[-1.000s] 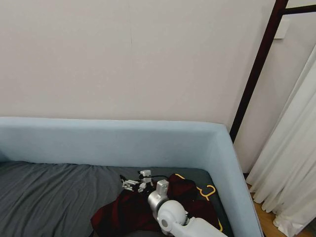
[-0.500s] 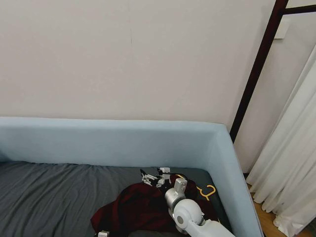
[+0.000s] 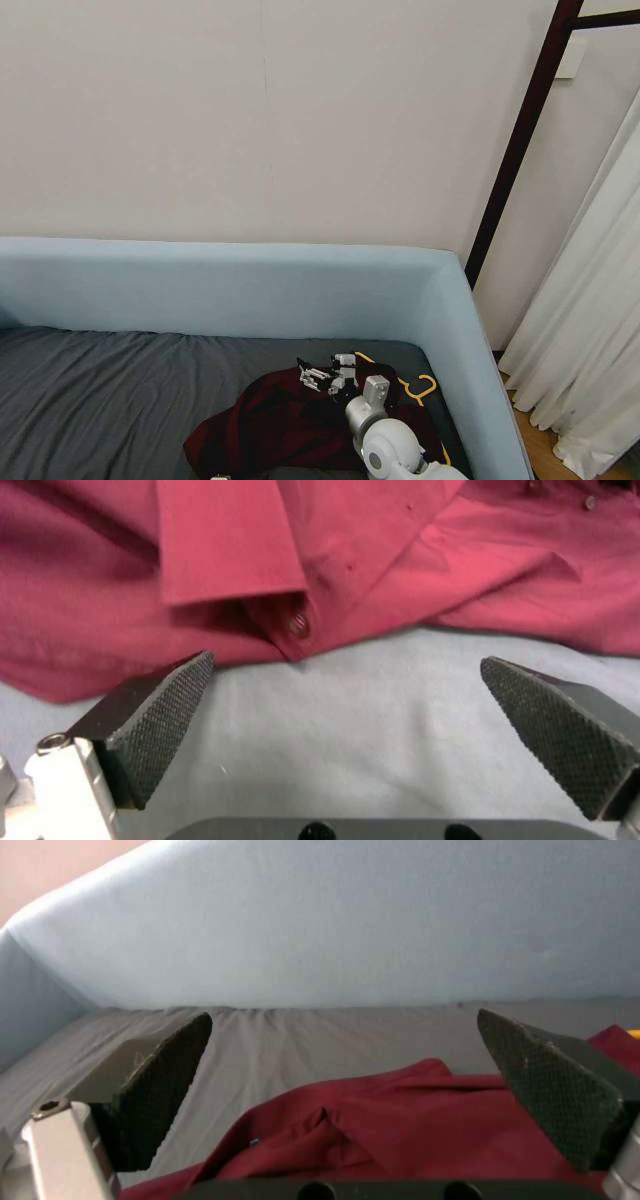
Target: Pick up the clothes from the sofa and hang them on the clothes hanger.
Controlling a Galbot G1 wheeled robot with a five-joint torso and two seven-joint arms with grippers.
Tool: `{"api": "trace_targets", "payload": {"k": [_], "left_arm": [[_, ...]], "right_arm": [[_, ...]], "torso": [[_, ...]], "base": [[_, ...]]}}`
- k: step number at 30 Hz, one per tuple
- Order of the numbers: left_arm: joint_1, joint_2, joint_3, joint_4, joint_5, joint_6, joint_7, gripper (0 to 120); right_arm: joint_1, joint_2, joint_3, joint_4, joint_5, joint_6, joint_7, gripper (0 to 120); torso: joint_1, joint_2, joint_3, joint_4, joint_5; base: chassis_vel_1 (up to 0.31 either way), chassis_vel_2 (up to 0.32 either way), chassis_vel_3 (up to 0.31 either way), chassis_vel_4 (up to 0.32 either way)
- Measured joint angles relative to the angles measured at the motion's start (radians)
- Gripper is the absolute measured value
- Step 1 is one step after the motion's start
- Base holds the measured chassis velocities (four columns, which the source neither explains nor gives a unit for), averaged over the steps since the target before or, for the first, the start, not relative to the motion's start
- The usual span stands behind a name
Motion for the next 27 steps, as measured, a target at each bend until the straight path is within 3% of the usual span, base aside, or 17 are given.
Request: {"api": "trace_targets", "payload": {"k": [16,20,27], "left_arm": [[-0.095,-0.043,0.004,0.089,0.004,-0.032,0.001,97],[-0.087,-0.037,0.0,0.076,0.015,-0.047,-0.002,91],[-0.095,-0.031,-0.013,0.095,0.017,-0.07,-0.011,68]], "right_arm": [[-0.028,-0.009,0.011,0.002,-0.01,0.0,0.003,100],[-0.031,-0.017,0.02,0.0,-0.01,0.0,0.001,100],[-0.032,-0.019,0.025,-0.008,-0.009,0.002,-0.002,100]], "torso": [[0.0,0.0,0.0,-0.0003,-0.0001],[0.0,0.0,0.0,-0.0002,-0.0002],[0.0,0.0,0.0,-0.0001,-0.0001]], "base": [[0.0,0.0,0.0,0.0],[0.0,0.0,0.0,0.0],[0.0,0.0,0.0,0.0]]}}
